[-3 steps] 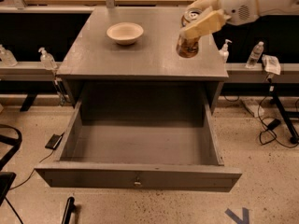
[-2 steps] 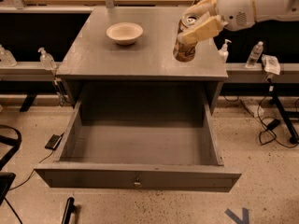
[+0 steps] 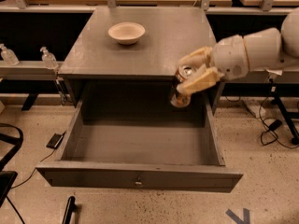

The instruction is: Place orange can into top drawer

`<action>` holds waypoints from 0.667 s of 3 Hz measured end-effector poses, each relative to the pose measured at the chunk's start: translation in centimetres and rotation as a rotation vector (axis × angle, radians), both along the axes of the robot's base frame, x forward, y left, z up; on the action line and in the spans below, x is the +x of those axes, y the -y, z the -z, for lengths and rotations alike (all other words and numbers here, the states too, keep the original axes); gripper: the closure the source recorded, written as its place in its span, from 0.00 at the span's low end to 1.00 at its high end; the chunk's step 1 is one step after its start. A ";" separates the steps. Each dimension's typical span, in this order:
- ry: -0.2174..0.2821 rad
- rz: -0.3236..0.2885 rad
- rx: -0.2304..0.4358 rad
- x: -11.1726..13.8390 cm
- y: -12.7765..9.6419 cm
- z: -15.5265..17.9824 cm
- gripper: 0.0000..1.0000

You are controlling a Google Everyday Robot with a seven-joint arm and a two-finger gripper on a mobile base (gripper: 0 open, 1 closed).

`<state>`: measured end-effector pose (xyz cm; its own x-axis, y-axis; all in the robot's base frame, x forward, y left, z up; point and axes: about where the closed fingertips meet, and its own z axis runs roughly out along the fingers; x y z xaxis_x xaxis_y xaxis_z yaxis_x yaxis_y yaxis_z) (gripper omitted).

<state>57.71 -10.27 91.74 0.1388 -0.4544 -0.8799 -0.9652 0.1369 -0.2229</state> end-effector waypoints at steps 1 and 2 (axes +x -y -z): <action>-0.031 -0.019 -0.003 -0.9 -0.2 1.9 1.00; -0.031 -0.019 -0.003 -0.9 -0.2 1.9 1.00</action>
Offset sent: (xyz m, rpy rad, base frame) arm -0.0087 0.0023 -0.0190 -0.0034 0.0306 0.0189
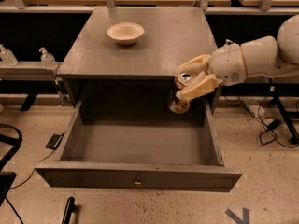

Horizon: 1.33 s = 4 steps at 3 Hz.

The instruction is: Place orange can into top drawer

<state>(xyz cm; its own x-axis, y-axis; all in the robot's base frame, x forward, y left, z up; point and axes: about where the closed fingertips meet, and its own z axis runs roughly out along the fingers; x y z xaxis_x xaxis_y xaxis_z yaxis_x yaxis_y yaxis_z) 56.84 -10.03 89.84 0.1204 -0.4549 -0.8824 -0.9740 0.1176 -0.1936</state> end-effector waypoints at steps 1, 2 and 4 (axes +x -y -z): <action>-0.025 -0.015 0.023 0.0 -0.4 3.5 1.00; -0.066 -0.027 0.041 0.5 -0.8 10.1 1.00; -0.090 -0.031 -0.020 0.7 -1.1 17.4 1.00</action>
Offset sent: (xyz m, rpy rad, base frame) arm 0.0078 0.0070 -0.1540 0.0562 0.1023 0.0297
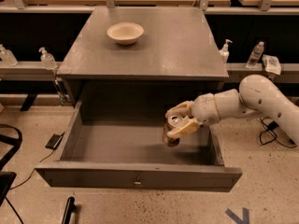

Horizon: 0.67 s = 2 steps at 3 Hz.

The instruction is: Place orange can into top drawer

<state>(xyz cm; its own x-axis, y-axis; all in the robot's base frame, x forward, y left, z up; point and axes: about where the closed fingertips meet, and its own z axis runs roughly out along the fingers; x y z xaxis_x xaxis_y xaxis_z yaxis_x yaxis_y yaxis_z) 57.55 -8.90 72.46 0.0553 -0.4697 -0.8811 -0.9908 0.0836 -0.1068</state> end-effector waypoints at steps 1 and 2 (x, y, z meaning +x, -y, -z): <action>-0.048 -0.002 -0.038 -0.6 -0.1 3.1 0.82; -0.079 -0.006 -0.070 -1.1 -0.2 5.2 0.57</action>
Offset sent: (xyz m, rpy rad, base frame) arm -0.0178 -0.0016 -0.0761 -0.1139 0.1106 0.0021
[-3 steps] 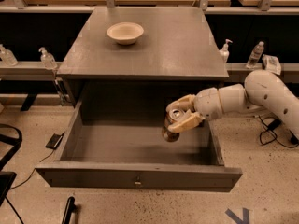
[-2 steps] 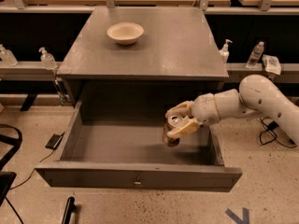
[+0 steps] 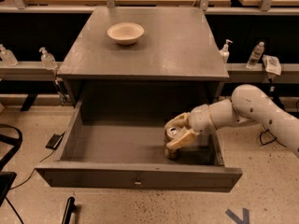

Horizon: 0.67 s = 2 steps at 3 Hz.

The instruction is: Place orange can into top drawer

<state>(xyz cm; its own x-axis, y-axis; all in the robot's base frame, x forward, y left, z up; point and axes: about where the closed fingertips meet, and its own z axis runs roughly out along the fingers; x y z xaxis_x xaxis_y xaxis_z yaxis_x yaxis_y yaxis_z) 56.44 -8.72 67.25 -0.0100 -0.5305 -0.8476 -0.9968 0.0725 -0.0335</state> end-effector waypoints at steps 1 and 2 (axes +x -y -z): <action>0.015 -0.004 0.008 0.0 0.0 0.1 0.36; 0.062 0.000 0.053 0.2 0.4 -1.5 0.06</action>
Offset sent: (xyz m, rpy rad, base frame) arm 0.0050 -0.0081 0.0236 0.0918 -0.0996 -0.0083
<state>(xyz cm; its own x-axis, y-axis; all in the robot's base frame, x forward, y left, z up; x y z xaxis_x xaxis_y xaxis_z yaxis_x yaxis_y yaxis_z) 56.62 -9.13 68.71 0.0435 -0.4853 -0.8733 -0.9929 0.0760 -0.0917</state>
